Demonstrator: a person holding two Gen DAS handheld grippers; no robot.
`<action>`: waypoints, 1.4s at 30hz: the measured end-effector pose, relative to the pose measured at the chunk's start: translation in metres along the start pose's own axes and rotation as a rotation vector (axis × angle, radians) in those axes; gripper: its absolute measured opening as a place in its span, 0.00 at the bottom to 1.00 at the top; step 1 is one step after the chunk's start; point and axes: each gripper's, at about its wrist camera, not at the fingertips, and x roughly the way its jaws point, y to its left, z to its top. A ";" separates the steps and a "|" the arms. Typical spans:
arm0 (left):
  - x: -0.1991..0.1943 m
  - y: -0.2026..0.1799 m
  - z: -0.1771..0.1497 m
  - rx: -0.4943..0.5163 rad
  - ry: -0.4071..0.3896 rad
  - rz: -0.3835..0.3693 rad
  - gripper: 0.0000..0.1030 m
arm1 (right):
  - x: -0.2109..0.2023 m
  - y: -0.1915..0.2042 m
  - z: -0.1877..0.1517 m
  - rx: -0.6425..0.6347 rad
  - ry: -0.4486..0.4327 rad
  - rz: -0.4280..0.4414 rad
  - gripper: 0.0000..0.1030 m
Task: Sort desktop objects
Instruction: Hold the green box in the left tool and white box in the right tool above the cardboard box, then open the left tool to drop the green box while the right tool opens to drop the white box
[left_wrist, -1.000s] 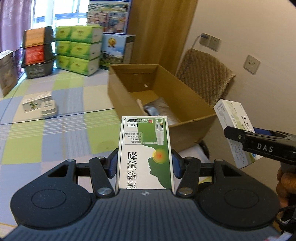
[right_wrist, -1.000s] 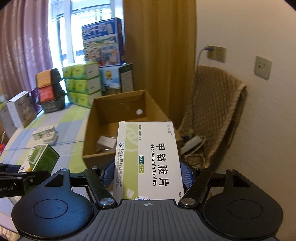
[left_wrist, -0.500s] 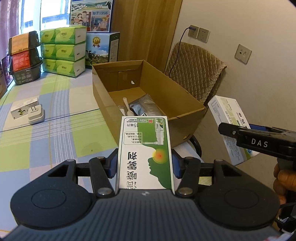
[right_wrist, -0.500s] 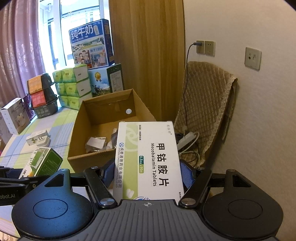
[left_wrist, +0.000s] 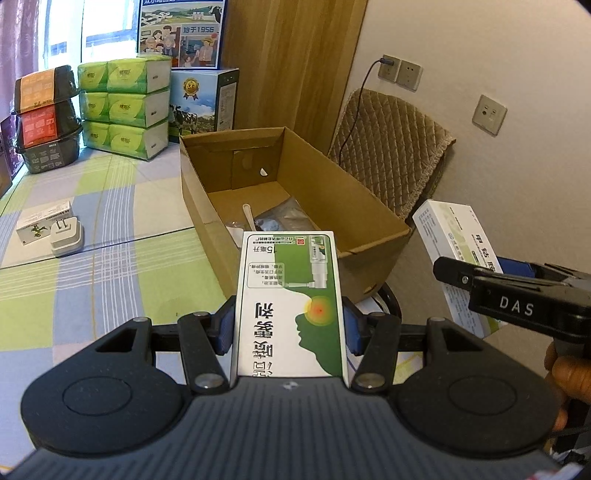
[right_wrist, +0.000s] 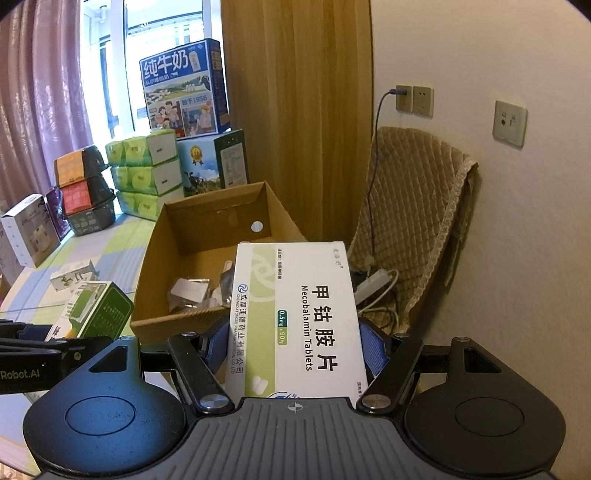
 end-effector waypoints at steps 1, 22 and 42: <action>0.001 0.000 0.002 -0.005 -0.002 0.003 0.49 | 0.001 0.000 0.002 -0.003 -0.001 0.002 0.66; 0.030 0.011 0.043 -0.075 -0.043 0.029 0.49 | 0.042 0.007 0.041 -0.057 -0.024 0.040 0.66; 0.064 0.017 0.078 -0.099 -0.056 0.027 0.49 | 0.085 0.001 0.079 -0.081 -0.029 0.049 0.66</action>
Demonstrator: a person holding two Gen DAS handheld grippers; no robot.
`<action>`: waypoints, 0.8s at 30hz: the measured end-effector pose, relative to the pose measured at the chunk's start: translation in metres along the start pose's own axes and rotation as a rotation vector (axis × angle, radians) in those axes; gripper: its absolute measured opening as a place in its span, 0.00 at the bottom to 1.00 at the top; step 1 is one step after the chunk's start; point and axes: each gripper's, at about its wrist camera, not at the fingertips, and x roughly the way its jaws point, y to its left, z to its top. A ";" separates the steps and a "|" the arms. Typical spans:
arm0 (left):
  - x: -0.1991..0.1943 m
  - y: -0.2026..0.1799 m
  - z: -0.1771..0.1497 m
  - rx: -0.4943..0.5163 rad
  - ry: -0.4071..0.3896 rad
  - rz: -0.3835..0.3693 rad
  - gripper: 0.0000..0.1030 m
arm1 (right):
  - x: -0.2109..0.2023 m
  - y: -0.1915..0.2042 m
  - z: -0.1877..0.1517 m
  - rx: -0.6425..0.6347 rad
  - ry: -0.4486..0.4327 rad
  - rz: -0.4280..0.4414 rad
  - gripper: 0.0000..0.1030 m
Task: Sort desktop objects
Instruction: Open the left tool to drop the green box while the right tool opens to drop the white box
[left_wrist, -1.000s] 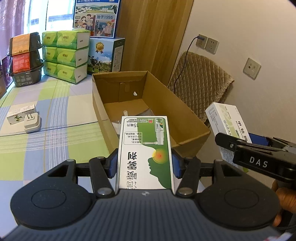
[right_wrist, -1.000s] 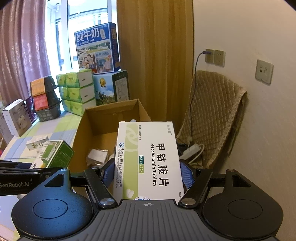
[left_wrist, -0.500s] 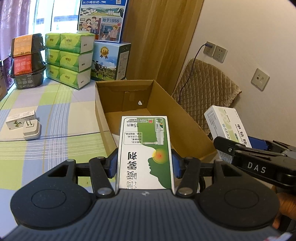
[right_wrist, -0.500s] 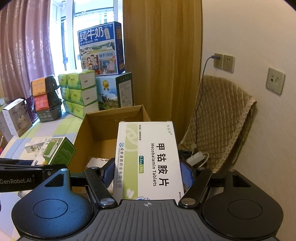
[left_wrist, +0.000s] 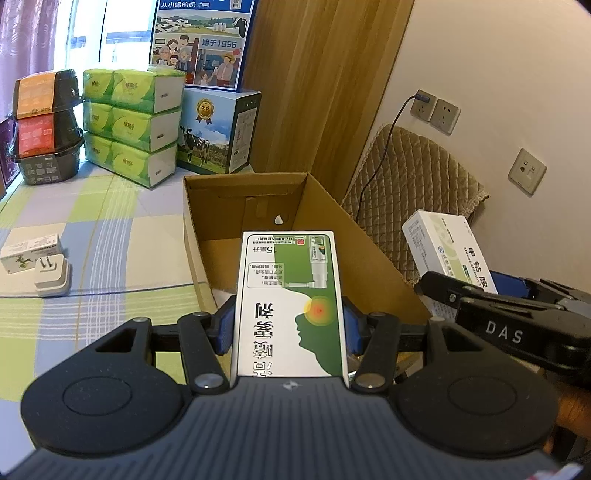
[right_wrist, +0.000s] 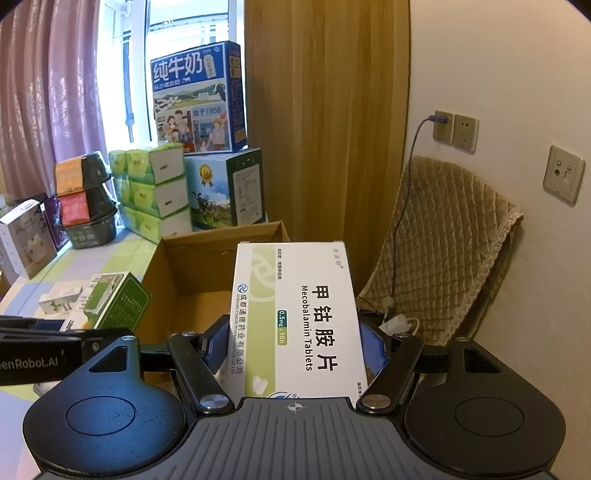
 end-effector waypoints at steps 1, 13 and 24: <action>0.002 0.000 0.001 -0.002 0.002 0.000 0.49 | 0.002 -0.001 0.002 0.005 -0.001 0.001 0.66; 0.025 0.002 0.018 -0.022 -0.017 0.009 0.58 | 0.020 0.000 0.020 0.016 -0.001 0.013 0.66; 0.009 0.040 0.003 -0.112 -0.031 0.050 0.58 | 0.029 0.007 0.012 0.030 0.032 0.038 0.66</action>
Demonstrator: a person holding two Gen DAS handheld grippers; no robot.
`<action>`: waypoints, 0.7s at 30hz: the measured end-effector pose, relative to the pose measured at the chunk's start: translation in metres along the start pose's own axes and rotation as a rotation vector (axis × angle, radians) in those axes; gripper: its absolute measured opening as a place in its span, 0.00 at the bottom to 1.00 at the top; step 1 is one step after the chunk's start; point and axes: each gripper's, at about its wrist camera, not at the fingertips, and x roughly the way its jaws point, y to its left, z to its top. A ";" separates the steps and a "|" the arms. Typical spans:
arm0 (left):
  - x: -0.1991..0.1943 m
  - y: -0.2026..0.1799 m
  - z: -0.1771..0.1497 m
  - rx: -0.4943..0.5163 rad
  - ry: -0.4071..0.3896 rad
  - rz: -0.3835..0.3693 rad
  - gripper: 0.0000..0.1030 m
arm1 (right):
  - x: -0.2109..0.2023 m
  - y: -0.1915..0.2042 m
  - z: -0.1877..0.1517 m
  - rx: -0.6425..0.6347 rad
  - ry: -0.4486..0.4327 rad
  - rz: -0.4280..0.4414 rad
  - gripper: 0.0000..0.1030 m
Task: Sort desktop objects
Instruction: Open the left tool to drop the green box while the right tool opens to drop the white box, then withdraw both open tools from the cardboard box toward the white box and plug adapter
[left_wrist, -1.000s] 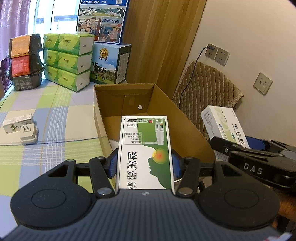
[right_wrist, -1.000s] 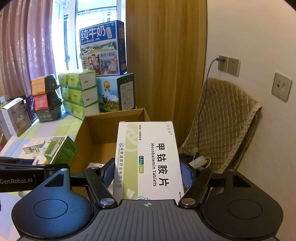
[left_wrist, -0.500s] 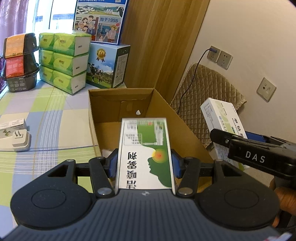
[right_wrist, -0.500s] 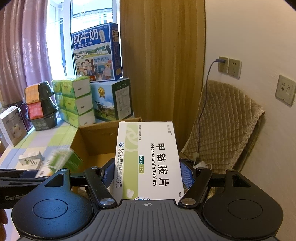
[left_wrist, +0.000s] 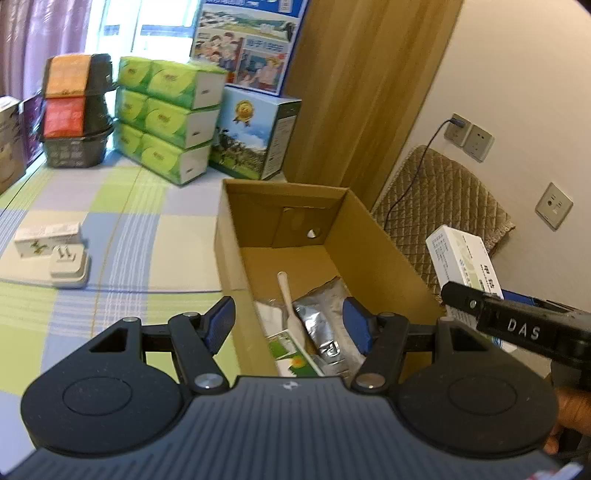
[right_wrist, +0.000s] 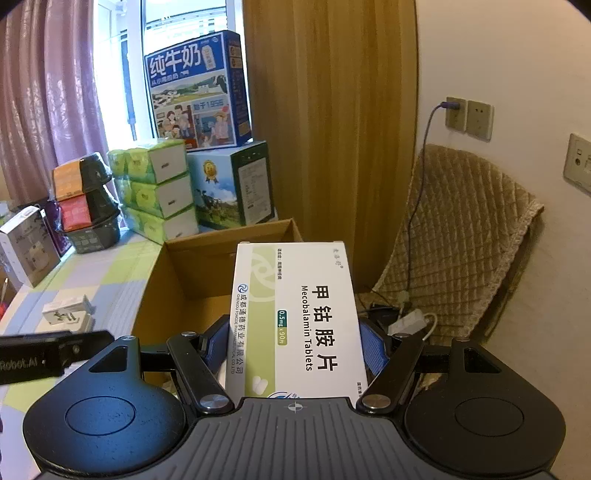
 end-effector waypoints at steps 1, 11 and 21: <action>-0.001 0.003 -0.001 -0.006 0.001 0.003 0.59 | 0.001 0.002 0.001 0.002 0.000 0.006 0.66; -0.018 0.027 -0.015 -0.040 -0.008 0.040 0.77 | -0.003 0.003 0.005 0.067 -0.050 0.070 0.93; -0.042 0.045 -0.036 -0.051 -0.007 0.083 0.93 | -0.031 0.006 -0.030 0.122 0.023 0.063 0.94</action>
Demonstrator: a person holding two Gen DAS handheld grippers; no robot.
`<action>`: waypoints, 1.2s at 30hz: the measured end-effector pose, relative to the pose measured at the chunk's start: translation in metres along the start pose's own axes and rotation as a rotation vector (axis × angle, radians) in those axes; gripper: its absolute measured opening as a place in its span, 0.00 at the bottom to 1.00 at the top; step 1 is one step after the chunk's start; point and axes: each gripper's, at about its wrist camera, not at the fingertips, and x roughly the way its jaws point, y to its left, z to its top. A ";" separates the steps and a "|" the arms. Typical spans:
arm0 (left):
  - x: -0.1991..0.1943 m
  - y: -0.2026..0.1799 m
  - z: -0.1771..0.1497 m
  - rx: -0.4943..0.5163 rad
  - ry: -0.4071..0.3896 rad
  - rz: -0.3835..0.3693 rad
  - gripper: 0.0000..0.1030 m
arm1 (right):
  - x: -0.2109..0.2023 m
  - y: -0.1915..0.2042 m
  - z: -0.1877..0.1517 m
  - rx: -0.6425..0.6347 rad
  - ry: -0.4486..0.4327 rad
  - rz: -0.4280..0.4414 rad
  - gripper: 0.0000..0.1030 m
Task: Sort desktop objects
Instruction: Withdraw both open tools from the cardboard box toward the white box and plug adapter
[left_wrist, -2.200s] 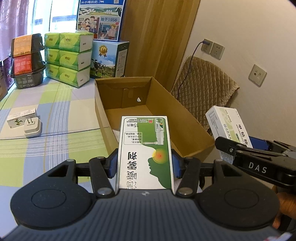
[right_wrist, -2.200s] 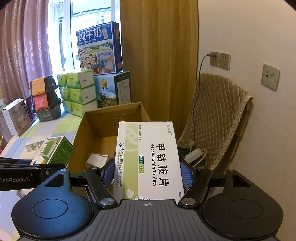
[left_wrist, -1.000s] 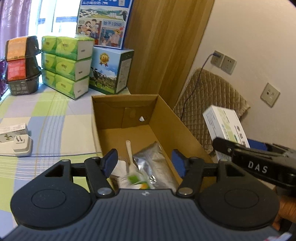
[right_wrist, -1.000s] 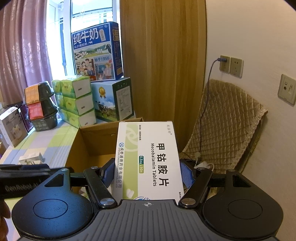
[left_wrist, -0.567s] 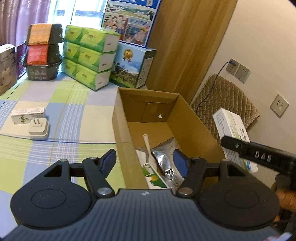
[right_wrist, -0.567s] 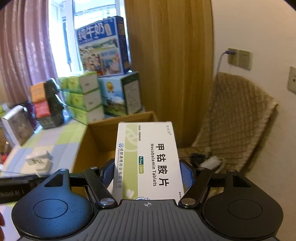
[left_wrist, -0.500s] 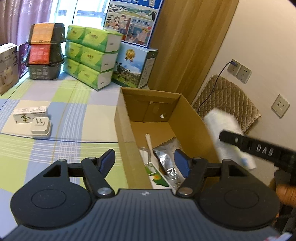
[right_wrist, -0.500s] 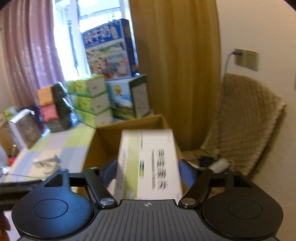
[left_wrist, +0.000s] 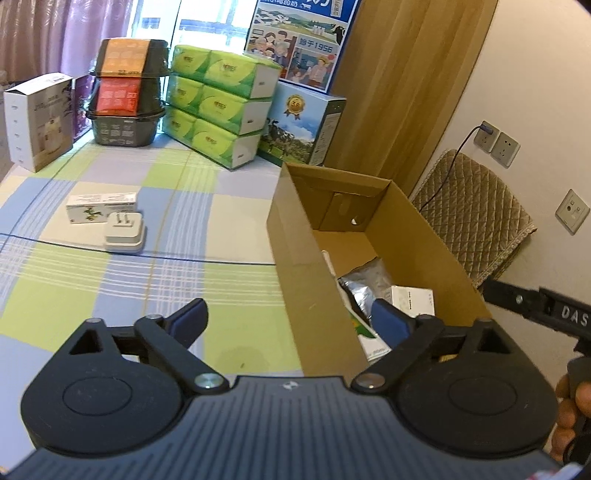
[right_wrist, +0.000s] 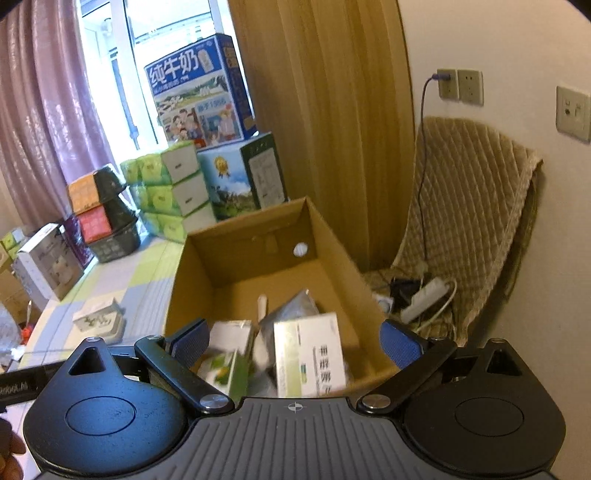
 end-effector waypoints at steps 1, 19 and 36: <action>-0.003 0.002 -0.002 0.005 -0.003 0.010 0.94 | -0.004 0.002 -0.005 0.009 0.005 0.005 0.94; -0.066 0.055 -0.025 -0.020 -0.034 0.094 0.98 | -0.040 0.072 -0.066 -0.067 0.073 0.081 0.98; -0.100 0.112 -0.034 -0.062 -0.048 0.167 0.98 | -0.039 0.121 -0.086 -0.168 0.102 0.134 0.98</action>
